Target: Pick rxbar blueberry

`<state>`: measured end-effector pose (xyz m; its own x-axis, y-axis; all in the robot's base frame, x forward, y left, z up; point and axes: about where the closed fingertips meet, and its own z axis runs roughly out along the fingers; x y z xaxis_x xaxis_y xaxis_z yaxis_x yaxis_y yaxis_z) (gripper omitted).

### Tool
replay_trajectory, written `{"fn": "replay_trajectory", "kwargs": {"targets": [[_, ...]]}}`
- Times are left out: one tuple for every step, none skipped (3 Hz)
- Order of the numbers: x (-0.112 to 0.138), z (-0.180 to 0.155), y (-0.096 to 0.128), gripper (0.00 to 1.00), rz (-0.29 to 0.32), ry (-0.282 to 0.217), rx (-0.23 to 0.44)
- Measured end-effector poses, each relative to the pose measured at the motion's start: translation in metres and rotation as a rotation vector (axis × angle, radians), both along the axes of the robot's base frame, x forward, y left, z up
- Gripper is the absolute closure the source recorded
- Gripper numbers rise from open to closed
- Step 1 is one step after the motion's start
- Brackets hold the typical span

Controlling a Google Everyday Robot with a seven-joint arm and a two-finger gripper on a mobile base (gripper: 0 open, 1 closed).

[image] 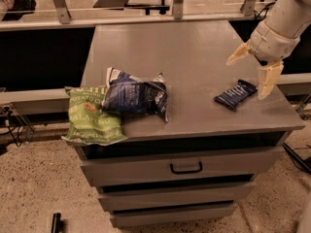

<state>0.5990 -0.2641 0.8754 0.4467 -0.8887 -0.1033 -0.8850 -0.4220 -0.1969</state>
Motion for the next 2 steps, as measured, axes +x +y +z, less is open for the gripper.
{"fn": "replay_trajectory", "kwargs": {"targets": [[0.0, -0.017, -0.007, 0.42, 0.011, 0.022, -0.04], [-0.003, -0.033, -0.012, 0.39, 0.018, 0.047, -0.084]]}}
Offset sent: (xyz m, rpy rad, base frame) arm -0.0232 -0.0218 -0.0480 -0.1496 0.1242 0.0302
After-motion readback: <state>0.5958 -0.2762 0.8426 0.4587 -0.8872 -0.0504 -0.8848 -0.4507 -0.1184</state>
